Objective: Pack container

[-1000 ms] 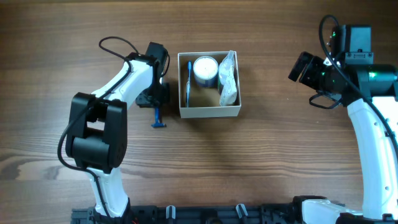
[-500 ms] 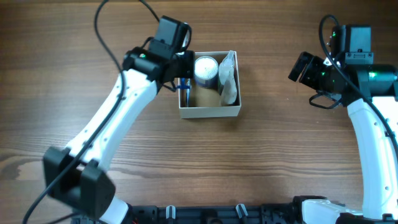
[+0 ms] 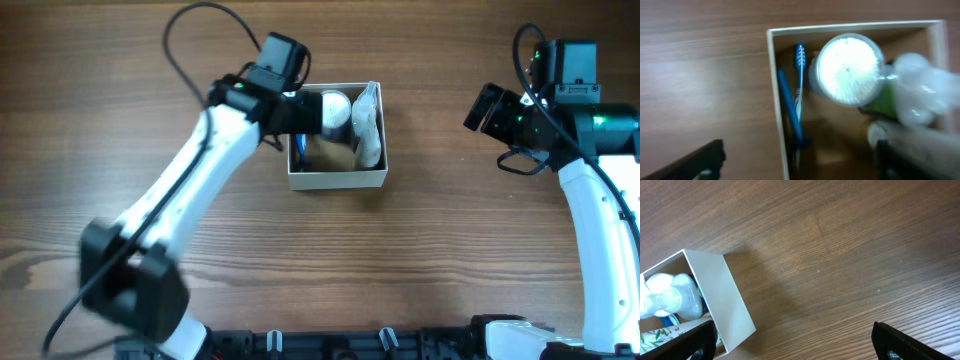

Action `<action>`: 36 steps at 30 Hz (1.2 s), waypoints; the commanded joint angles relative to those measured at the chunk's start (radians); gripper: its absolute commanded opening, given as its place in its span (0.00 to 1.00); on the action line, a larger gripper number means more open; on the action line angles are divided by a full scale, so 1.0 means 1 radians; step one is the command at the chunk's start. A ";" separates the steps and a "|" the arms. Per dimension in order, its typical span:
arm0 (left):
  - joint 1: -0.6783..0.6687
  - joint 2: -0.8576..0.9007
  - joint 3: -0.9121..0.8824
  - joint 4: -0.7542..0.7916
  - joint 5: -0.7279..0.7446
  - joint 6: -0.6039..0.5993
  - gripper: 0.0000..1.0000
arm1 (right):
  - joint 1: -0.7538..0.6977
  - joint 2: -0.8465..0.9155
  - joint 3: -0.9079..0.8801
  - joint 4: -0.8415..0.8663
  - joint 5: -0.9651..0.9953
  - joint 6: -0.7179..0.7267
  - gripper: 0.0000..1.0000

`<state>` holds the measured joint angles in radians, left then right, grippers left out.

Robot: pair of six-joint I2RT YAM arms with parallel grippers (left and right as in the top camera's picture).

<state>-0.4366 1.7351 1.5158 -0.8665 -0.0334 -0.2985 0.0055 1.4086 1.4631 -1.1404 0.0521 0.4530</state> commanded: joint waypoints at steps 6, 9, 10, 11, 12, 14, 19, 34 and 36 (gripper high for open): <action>-0.003 -0.399 0.005 -0.130 0.014 0.000 1.00 | -0.003 0.008 0.011 0.003 -0.009 0.019 1.00; 0.000 -0.485 0.005 -0.194 -0.044 0.010 1.00 | -0.003 0.008 0.011 0.003 -0.009 0.019 1.00; 0.004 -0.510 0.005 -0.217 -0.048 0.009 1.00 | -0.003 0.008 0.011 0.003 -0.009 0.019 1.00; 0.013 -0.540 0.005 -0.245 -0.048 0.002 1.00 | -0.003 0.008 0.011 0.003 -0.009 0.019 1.00; 0.023 -0.564 0.004 -0.262 -0.048 0.002 1.00 | -0.003 0.008 0.011 0.003 -0.009 0.019 1.00; 0.060 -0.613 -0.006 -0.283 -0.065 0.002 1.00 | -0.003 0.008 0.011 0.003 -0.009 0.018 1.00; 0.167 -0.715 -0.224 -0.161 -0.076 0.003 1.00 | -0.003 0.008 0.011 0.003 -0.009 0.019 1.00; 0.299 -1.285 -1.272 0.619 0.111 0.003 1.00 | -0.003 0.008 0.011 0.003 -0.009 0.019 1.00; 0.299 -1.352 -1.325 0.619 0.111 0.003 1.00 | -0.003 0.008 0.011 0.003 -0.009 0.019 1.00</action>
<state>-0.1474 0.4858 0.2783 -0.2569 0.0586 -0.2977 0.0055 1.4086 1.4631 -1.1404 0.0521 0.4530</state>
